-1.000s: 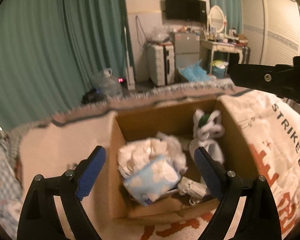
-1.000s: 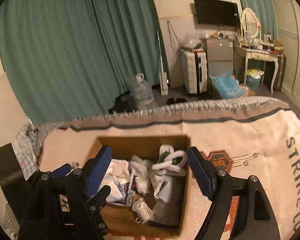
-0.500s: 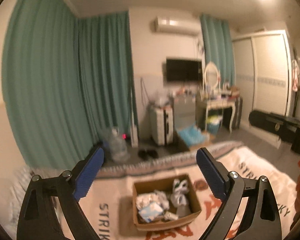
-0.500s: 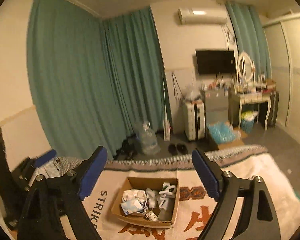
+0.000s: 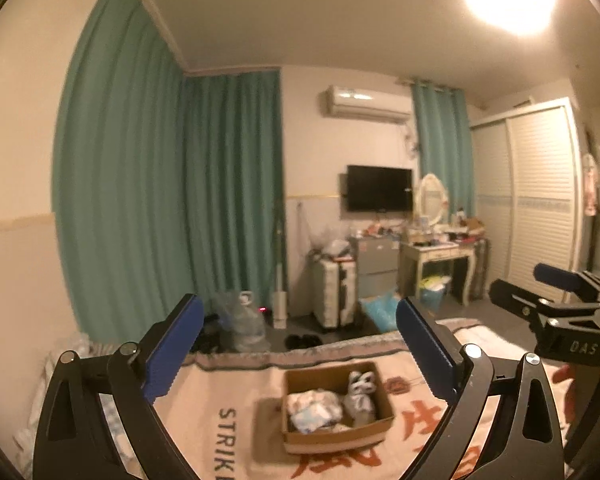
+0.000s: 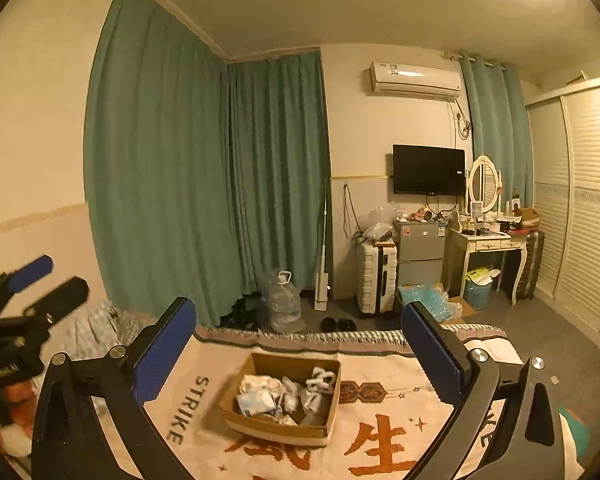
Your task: Organize soft objects
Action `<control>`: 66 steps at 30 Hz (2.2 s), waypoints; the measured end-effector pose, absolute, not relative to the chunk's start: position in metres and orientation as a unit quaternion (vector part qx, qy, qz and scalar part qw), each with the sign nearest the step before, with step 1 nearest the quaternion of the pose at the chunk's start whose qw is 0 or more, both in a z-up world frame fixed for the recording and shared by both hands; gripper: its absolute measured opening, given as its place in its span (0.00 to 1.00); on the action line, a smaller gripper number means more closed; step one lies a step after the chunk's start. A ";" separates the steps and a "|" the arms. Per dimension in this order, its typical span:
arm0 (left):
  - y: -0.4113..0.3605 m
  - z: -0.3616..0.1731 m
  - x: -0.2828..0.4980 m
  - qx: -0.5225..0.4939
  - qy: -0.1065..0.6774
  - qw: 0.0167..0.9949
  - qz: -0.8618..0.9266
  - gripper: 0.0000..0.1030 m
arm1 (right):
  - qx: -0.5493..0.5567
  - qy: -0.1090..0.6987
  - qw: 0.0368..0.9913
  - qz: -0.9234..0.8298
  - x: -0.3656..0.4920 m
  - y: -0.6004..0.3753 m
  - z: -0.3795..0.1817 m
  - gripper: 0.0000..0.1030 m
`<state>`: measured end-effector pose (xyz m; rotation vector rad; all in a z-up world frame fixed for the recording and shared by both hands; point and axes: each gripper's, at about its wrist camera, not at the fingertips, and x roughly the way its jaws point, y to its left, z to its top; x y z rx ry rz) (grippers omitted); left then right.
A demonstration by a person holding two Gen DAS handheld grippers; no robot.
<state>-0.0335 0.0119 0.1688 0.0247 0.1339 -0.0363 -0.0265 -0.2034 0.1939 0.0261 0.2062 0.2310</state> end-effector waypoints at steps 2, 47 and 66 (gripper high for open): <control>0.014 0.148 -0.023 0.016 0.079 0.997 -0.006 0.96 | 0.011 0.110 0.987 0.118 -0.020 -0.198 0.174 1.00; 0.028 0.009 0.046 0.008 0.234 0.972 0.002 0.96 | 0.020 0.246 0.964 0.098 0.064 -0.174 0.013 1.00; 0.029 0.007 0.045 0.007 0.233 0.972 0.010 0.96 | 0.013 0.248 0.964 0.097 0.064 -0.169 0.011 1.00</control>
